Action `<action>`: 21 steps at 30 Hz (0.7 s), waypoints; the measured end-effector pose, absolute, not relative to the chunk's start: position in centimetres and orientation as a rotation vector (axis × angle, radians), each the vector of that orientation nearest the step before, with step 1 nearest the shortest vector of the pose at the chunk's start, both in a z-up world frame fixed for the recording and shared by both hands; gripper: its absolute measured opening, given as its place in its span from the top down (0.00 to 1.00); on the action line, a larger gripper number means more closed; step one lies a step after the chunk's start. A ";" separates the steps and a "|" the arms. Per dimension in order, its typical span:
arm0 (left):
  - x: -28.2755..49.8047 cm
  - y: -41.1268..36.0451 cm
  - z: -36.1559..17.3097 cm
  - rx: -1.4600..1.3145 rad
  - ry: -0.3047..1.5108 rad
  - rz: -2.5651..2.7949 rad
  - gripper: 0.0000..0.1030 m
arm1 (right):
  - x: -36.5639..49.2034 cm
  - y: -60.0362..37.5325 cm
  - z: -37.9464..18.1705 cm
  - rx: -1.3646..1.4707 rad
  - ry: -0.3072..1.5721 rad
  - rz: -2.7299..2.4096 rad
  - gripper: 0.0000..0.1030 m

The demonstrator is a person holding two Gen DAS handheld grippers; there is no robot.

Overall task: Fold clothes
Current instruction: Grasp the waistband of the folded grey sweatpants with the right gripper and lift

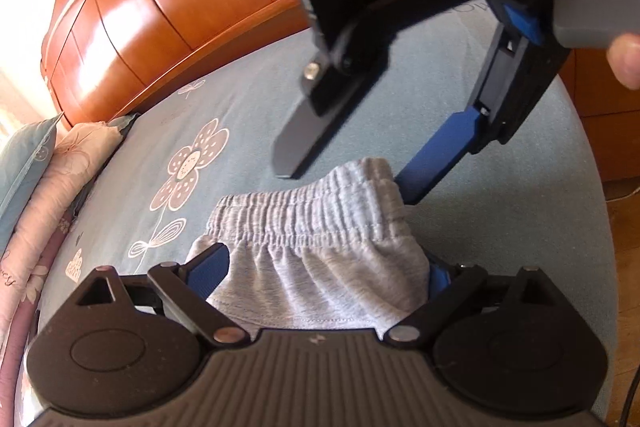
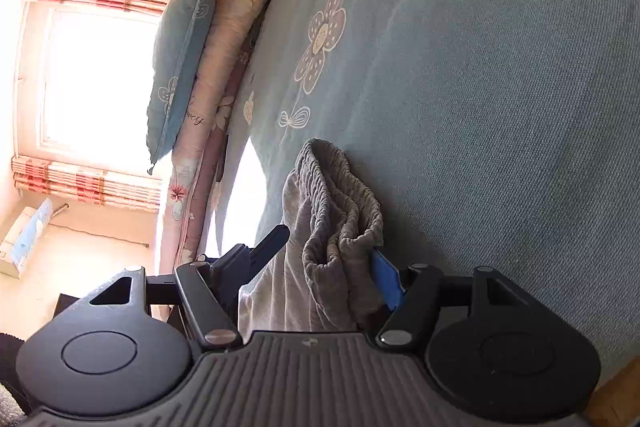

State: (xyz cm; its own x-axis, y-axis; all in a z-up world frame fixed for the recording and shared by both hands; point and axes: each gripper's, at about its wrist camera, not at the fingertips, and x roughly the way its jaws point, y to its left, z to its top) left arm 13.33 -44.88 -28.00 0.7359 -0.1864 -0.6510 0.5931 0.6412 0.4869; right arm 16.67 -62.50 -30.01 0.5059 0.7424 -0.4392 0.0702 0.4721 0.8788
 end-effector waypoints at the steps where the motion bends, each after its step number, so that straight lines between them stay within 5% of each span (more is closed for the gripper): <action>1: 13.6 -44.5 -27.8 0.735 0.603 -0.461 0.05 | 16.8 -62.4 -29.9 0.983 0.977 0.496 0.30; 18: 12.2 -38.1 -22.4 0.542 0.732 -0.599 0.05 | 18.3 -58.7 -32.8 0.990 0.997 0.613 0.23; 21: 12.1 -37.1 -22.9 0.531 0.740 -0.577 0.06 | 17.9 -58.3 -32.3 0.892 1.006 0.557 0.46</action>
State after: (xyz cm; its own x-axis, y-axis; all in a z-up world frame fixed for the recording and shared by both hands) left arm 12.13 -37.15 -22.91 0.6005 -0.2936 -0.7438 0.6501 0.7209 0.2403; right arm 17.93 -58.33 -32.30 0.4476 0.7553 -0.4788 -0.0053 0.5376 0.8432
